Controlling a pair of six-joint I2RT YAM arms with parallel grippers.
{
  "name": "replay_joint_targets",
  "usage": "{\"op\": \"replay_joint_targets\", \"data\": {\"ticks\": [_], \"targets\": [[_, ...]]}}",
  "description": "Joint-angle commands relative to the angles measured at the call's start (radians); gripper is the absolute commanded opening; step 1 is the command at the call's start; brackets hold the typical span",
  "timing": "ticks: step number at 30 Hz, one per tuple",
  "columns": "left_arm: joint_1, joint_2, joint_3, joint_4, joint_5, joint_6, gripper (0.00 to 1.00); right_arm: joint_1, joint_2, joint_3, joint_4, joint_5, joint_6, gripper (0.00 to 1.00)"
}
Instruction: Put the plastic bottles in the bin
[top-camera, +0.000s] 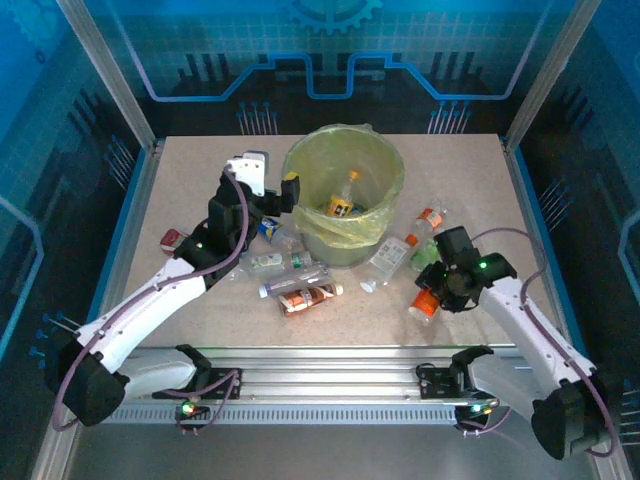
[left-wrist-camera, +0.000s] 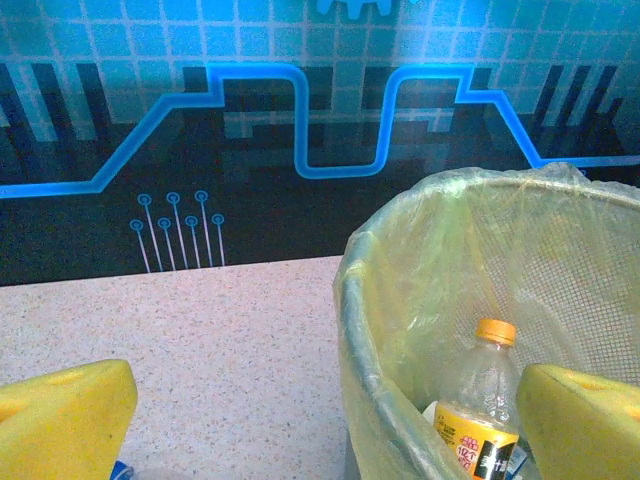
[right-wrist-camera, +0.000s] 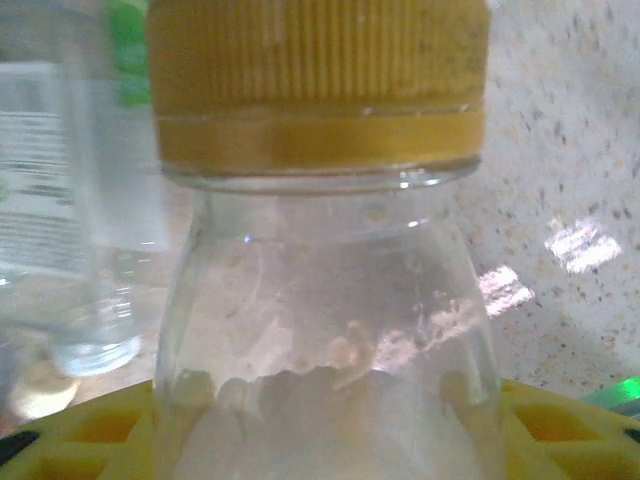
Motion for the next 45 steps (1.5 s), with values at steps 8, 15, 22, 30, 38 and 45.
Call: {"op": "replay_joint_targets", "data": {"ticks": [8, 15, 22, 30, 38, 45], "targets": [[0.041, -0.06, -0.034, -0.02, -0.025, -0.122, 0.99, 0.013, 0.093, 0.489, -0.052, 0.127, -0.38, 0.4], [0.068, -0.088, -0.053, -0.062, -0.005, -0.216, 0.99, 0.029, 0.266, 0.801, 0.063, 0.021, -0.591, 0.4], [0.081, -0.117, -0.076, -0.093, -0.004, -0.262, 0.99, 0.116, 0.478, 1.082, 0.119, -0.02, -0.75, 0.41], [0.087, -0.128, -0.095, -0.114, -0.008, -0.299, 0.99, 0.203, 0.769, 1.365, 0.0, -0.054, -0.857, 0.41], [0.092, -0.106, -0.096, -0.119, -0.02, -0.305, 0.99, 0.255, 0.955, 1.463, -0.114, -0.039, -0.917, 0.42], [0.096, -0.084, -0.095, -0.117, -0.016, -0.313, 0.99, 0.265, 1.032, 1.451, -0.181, -0.026, -0.934, 0.44]]}}
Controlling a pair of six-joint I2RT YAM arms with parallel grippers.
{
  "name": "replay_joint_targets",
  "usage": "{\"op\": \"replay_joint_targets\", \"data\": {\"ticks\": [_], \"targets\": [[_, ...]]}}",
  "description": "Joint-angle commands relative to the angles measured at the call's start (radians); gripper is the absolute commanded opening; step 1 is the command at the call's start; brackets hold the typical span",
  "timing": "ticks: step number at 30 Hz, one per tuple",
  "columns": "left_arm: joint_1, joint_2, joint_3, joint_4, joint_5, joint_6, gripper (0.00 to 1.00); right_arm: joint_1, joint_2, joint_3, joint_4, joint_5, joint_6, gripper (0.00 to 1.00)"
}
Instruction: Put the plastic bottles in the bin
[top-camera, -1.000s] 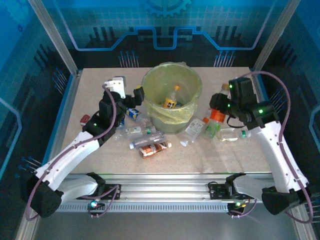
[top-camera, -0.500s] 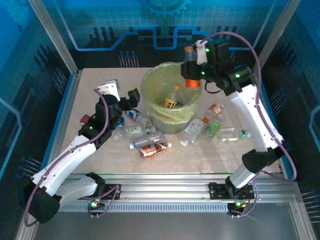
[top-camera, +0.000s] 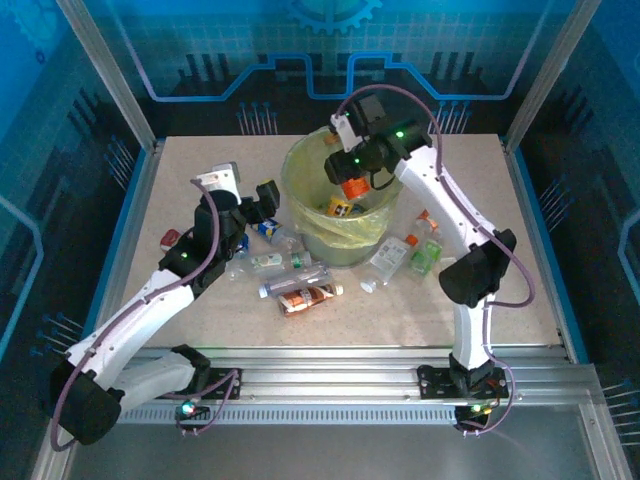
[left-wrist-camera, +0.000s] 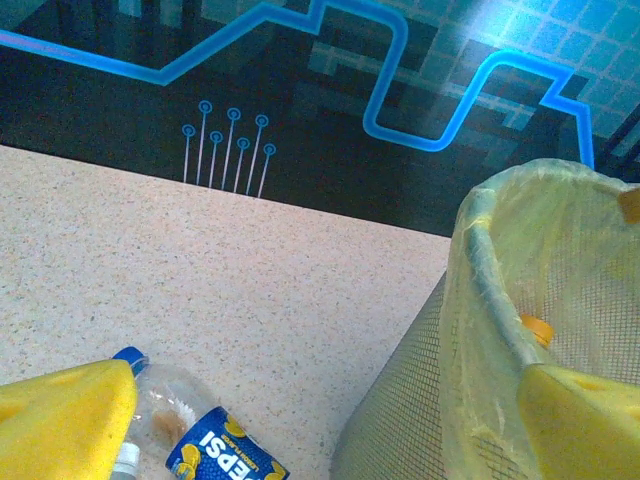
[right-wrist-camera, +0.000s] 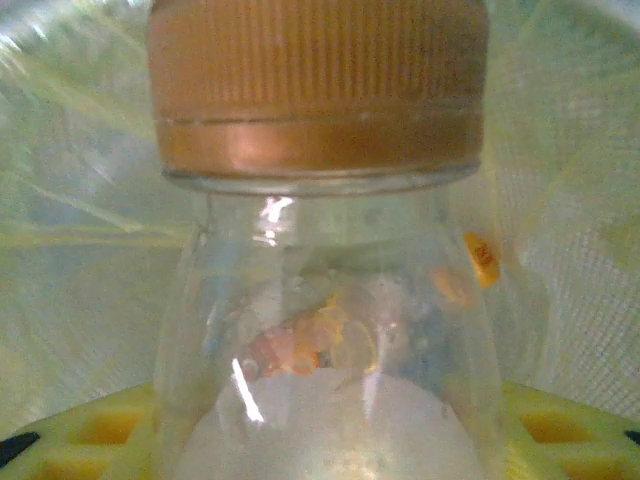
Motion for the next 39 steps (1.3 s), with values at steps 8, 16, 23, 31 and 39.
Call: {"op": "replay_joint_targets", "data": {"ticks": [8, 16, 23, 31, 39], "targets": [[0.011, 0.038, 0.003, -0.015, -0.013, -0.028, 0.99, 0.022, 0.085, -0.007, -0.065, 0.026, -0.038, 0.48], [0.014, 0.054, 0.004, -0.016, -0.008, -0.031, 0.99, 0.035, 0.159, 0.02, -0.073, -0.013, -0.051, 0.59], [0.015, 0.068, 0.008, -0.012, -0.004, -0.035, 0.99, 0.06, 0.179, 0.023, -0.079, -0.066, -0.061, 0.72], [0.016, 0.077, 0.01, -0.015, -0.002, -0.036, 0.99, 0.08, 0.15, 0.025, -0.078, -0.091, -0.071, 0.87], [0.017, 0.064, 0.0, -0.015, -0.009, -0.032, 0.99, 0.08, 0.078, 0.064, -0.099, -0.02, -0.057, 0.91]]}}
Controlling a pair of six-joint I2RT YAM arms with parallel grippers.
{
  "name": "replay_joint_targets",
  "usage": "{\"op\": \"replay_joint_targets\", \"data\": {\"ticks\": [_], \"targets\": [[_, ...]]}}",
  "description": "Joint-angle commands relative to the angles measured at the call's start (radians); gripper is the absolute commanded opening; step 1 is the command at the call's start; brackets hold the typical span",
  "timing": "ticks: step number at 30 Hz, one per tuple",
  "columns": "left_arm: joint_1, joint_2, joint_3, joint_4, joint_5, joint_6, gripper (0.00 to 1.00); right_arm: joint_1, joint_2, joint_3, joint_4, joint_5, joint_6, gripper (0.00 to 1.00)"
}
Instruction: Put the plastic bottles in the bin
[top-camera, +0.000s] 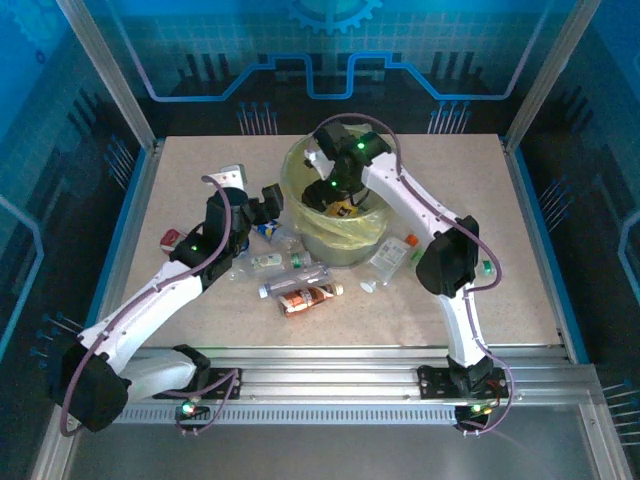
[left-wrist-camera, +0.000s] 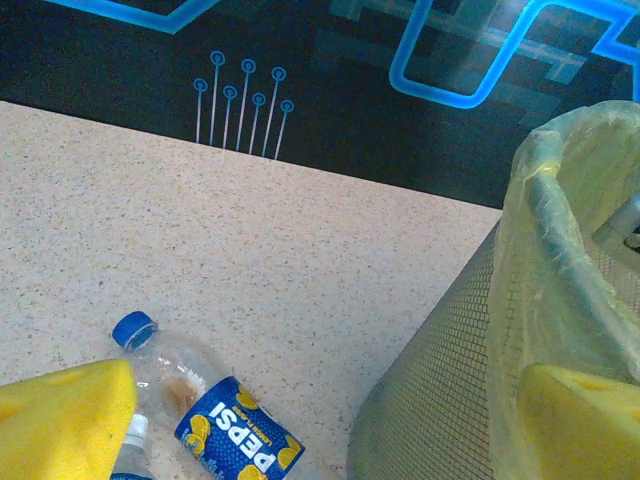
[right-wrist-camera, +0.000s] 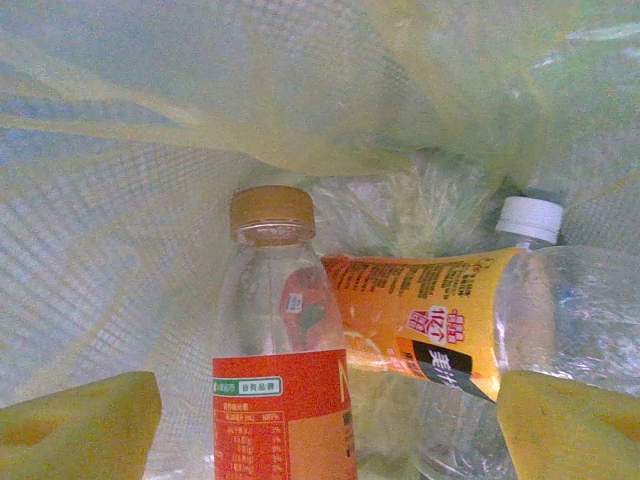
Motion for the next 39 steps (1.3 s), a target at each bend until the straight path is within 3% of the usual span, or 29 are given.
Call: {"op": "replay_joint_targets", "data": {"ticks": [1, 4, 11, 17, 28, 34, 39], "targets": [[0.007, -0.015, -0.003, 0.002, -0.011, -0.007, 0.99, 0.013, -0.1, 0.048, -0.034, 0.05, 0.001, 0.92], [0.009, -0.027, -0.011, 0.007, -0.015, -0.006, 0.99, 0.011, -0.153, 0.043, -0.034, 0.094, 0.01, 0.99], [0.01, -0.056, -0.034, 0.023, -0.023, 0.01, 0.99, -0.007, -0.303, -0.027, -0.019, 0.238, 0.062, 1.0], [0.011, -0.079, -0.061, 0.052, -0.028, 0.019, 0.99, -0.105, -0.508, -0.235, 0.034, 0.326, 0.199, 1.0], [0.015, -0.062, -0.07, 0.078, -0.02, 0.024, 0.99, -0.487, -0.928, -0.856, 0.176, 0.194, 0.474, 1.0], [0.017, -0.047, -0.068, 0.084, -0.01, 0.021, 0.99, -0.683, -0.981, -1.062, 0.188, 0.098, 0.528, 1.0], [0.019, -0.039, -0.064, 0.078, -0.007, 0.021, 0.99, -0.765, -0.954, -1.165, 0.205, 0.06, 0.568, 1.0]]}}
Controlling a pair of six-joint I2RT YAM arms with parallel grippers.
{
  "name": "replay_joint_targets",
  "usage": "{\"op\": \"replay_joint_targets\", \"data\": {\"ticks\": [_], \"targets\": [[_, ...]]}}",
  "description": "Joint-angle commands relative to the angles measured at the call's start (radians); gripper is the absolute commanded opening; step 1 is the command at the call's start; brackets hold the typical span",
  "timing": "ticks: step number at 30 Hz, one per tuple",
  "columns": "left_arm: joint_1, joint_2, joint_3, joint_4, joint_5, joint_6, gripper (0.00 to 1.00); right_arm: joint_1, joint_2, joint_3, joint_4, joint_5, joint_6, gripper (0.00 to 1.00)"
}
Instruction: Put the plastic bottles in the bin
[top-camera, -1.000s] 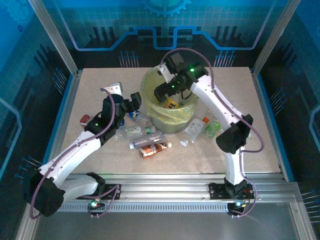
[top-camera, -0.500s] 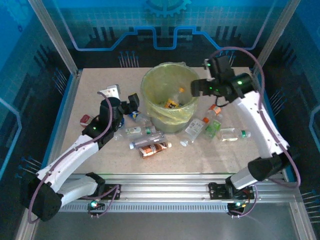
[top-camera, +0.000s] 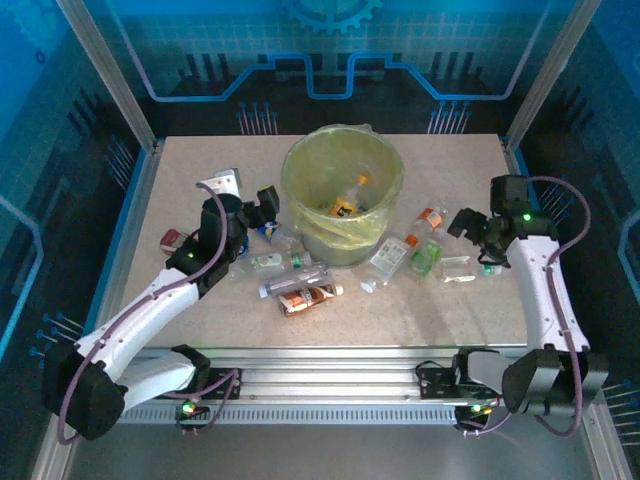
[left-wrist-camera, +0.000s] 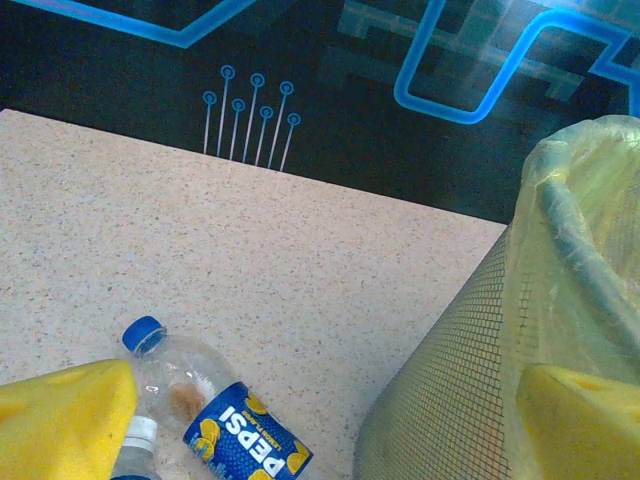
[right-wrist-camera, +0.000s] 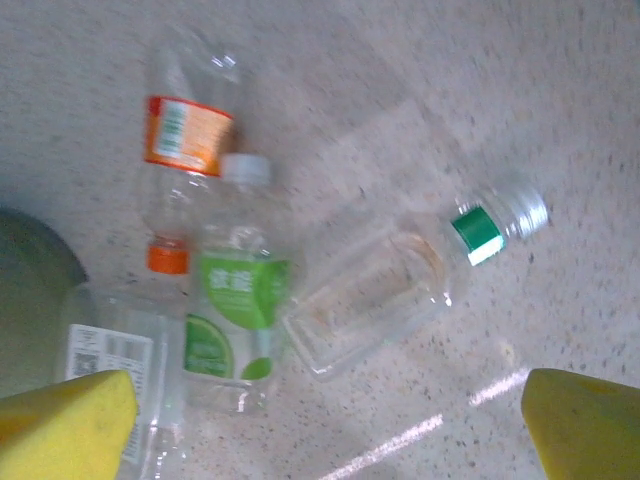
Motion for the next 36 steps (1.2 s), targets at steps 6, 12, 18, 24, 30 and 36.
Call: {"op": "replay_joint_targets", "data": {"ticks": [6, 12, 18, 24, 30, 36], "targets": [[0.009, 0.01, 0.001, 0.022, 0.001, 0.018, 0.99, -0.086, 0.07, -0.147, 0.086, -0.097, 0.128, 1.0], [0.009, 0.02, 0.01, 0.018, 0.01, 0.02, 0.99, -0.093, 0.123, -0.203, 0.176, -0.137, 0.17, 1.0], [0.009, 0.021, 0.013, 0.012, 0.012, 0.022, 0.99, -0.093, 0.15, -0.212, 0.201, -0.117, 0.194, 1.0], [0.009, 0.029, 0.016, 0.012, 0.023, 0.019, 0.99, -0.093, 0.166, -0.227, 0.234, -0.102, 0.229, 1.0], [0.009, 0.029, 0.014, 0.01, 0.024, 0.019, 0.99, -0.091, 0.204, -0.227, 0.247, -0.092, 0.243, 1.0], [0.009, 0.033, 0.013, 0.011, 0.03, 0.018, 0.99, -0.092, 0.247, -0.236, 0.28, -0.076, 0.258, 1.0]]}}
